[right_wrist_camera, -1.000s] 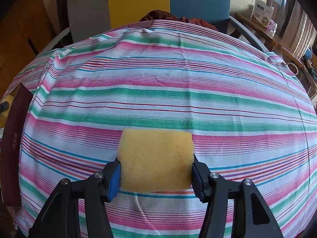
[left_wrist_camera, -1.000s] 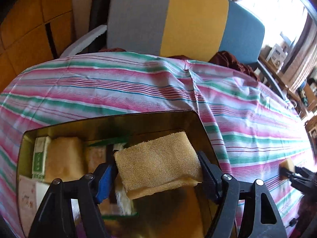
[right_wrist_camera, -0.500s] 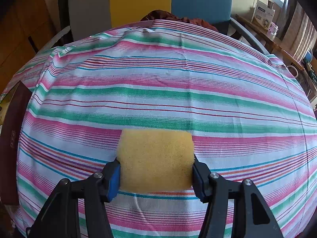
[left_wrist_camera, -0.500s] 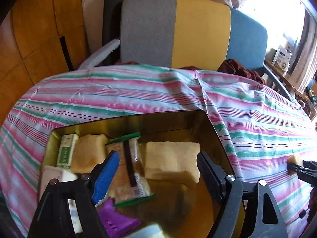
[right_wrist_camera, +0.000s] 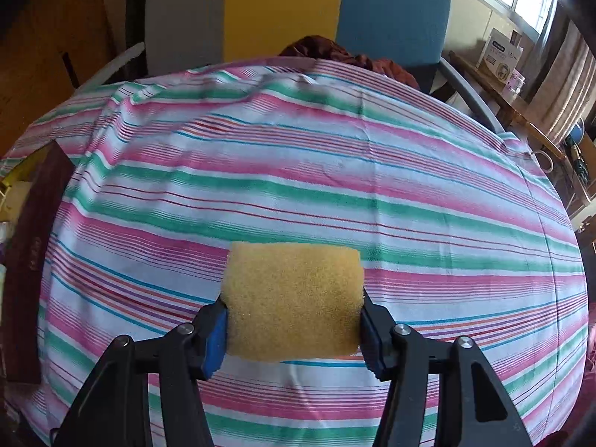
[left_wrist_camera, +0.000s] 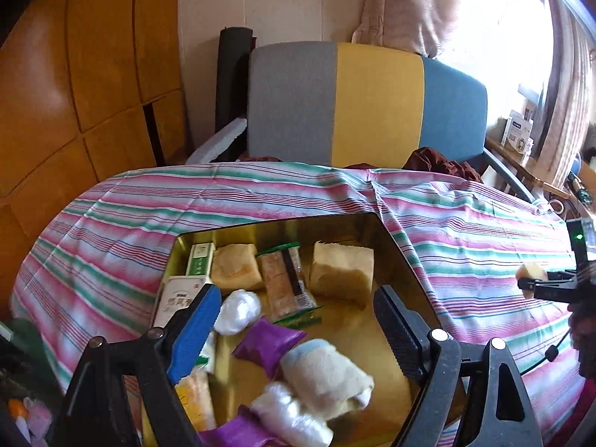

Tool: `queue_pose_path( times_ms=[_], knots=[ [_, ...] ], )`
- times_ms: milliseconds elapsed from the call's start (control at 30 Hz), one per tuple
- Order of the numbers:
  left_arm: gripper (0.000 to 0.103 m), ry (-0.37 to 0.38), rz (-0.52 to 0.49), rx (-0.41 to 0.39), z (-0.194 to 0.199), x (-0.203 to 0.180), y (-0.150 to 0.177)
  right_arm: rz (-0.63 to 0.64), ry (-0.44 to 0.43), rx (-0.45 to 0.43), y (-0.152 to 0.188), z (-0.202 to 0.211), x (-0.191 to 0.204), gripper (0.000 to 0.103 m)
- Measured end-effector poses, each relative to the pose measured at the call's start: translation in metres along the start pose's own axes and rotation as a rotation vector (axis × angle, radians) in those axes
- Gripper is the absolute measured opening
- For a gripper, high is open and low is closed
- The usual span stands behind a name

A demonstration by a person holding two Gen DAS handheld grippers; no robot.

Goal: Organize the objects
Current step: 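Carry the second yellow sponge into the gold tray and open the right tool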

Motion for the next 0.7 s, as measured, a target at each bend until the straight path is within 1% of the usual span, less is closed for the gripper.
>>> queue_pose_path(
  times_ms=[167, 267, 367, 467, 567, 633, 700],
  knots=[
    [0.086, -0.013, 0.036, -0.007, 0.014, 0.023, 0.005, 0.08, -0.096, -0.115, -0.04, 0.034, 0.076, 0.059],
    [0.086, -0.025, 0.06, -0.009, 0.018, 0.038, 0.007, 0.122, -0.171, -0.165, -0.059, 0.049, 0.124, 0.059],
    [0.087, -0.04, 0.075, -0.008, 0.022, 0.052, 0.012, 0.187, -0.237, -0.194, -0.075, 0.059, 0.176, 0.059],
    [0.088, -0.055, 0.091, -0.006, 0.024, 0.064, 0.015, 0.239, -0.281, -0.195, -0.083, 0.059, 0.219, 0.059],
    [0.089, -0.066, 0.111, -0.002, 0.026, 0.076, 0.02, 0.266, -0.31, -0.171, -0.089, 0.049, 0.251, 0.059],
    [0.09, -0.073, 0.123, 0.002, 0.027, 0.083, 0.022, 0.292, -0.309, -0.14, -0.091, 0.037, 0.268, 0.059],
    [0.092, -0.082, 0.136, 0.002, 0.028, 0.091, 0.023, 0.311, -0.289, -0.104, -0.091, 0.023, 0.279, 0.06]
  ],
)
Point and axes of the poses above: each gripper's, at about its wrist camera, not at the fingertips, and z roughly against the way its jaws point, x to its left, y to its underside, the point moved 10 cm from there along -z, roughly the way its jaws point, and after that the axes turned 14 degrees about z, right-handed, at the moved point
